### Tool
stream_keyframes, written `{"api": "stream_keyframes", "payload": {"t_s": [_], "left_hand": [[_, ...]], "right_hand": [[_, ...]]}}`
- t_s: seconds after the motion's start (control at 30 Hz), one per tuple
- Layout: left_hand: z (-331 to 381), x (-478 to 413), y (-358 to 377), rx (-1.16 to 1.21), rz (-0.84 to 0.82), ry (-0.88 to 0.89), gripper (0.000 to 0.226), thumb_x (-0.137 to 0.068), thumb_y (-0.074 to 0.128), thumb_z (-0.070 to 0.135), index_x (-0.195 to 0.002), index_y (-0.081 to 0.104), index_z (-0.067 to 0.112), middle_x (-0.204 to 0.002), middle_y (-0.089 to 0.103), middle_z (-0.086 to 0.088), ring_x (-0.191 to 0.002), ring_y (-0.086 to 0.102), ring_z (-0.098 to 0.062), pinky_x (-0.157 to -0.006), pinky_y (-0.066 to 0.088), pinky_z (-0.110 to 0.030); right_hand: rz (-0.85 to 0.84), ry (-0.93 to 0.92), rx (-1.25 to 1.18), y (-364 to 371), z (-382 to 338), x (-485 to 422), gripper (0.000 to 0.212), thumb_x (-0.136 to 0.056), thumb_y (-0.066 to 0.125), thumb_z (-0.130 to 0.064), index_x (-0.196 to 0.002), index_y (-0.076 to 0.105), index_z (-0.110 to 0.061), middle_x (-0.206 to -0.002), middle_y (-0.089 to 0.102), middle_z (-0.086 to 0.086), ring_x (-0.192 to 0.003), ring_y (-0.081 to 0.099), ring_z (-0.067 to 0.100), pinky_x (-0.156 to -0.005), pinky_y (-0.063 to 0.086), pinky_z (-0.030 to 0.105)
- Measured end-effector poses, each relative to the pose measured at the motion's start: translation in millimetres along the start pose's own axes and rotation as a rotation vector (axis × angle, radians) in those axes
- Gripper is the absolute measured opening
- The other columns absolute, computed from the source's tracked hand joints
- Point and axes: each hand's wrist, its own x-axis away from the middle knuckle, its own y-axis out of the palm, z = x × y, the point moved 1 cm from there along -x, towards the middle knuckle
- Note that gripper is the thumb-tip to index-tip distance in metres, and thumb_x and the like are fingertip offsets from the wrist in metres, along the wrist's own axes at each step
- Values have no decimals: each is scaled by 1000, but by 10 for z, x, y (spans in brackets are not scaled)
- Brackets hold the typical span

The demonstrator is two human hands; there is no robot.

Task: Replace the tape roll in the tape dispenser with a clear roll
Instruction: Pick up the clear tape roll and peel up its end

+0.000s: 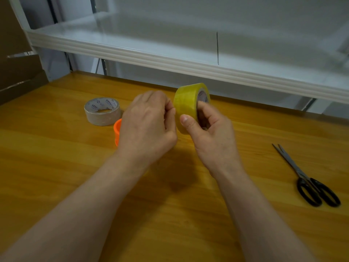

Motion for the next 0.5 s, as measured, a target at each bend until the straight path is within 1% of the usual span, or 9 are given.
{"api": "stream_keyframes", "payload": {"t_s": [0.1, 0.13, 0.2, 0.37, 0.5], "left_hand": [[15, -2, 1, 6, -6, 29, 8, -89, 59, 15, -86, 54, 9, -81, 46, 1, -76, 44, -17, -67, 28, -26], [18, -5, 0, 13, -6, 39, 8, -89, 58, 15, -87, 53, 9, -81, 46, 1, -77, 43, -17, -68, 27, -25], [23, -10, 5, 30, -7, 64, 7, -88, 58, 13, -87, 52, 8, -82, 44, 0, -77, 42, -16, -69, 23, -21], [19, -5, 18, 45, -11, 123, 7, -88, 57, 11, -87, 52, 6, -83, 43, -1, -77, 41, -18, -70, 23, -23], [27, 0, 44, 57, -54, 139, 7, -89, 53, 13, -89, 52, 6, -86, 44, -3, -80, 40, -19, -68, 30, -32]], "right_hand": [[14, 25, -77, -2, -17, 10, 17, -95, 70, -19, -105, 72, -32, -98, 76, -8, -93, 71, 7, -83, 60, 30], [16, 40, -109, -3, -23, 12, 18, -95, 70, -18, -105, 71, -33, -96, 76, -9, -91, 71, 4, -81, 60, 25], [19, 66, -162, -3, -30, 13, 18, -95, 69, -17, -104, 72, -32, -93, 76, -9, -87, 70, 0, -77, 58, 20], [29, 118, -225, 11, -17, 12, 17, -96, 68, -16, -101, 73, -31, -85, 75, -14, -78, 68, -3, -74, 58, 19], [51, 138, -225, 9, 4, 7, 17, -96, 68, -17, -101, 73, -32, -89, 76, -12, -81, 68, -1, -75, 58, 23]]}}
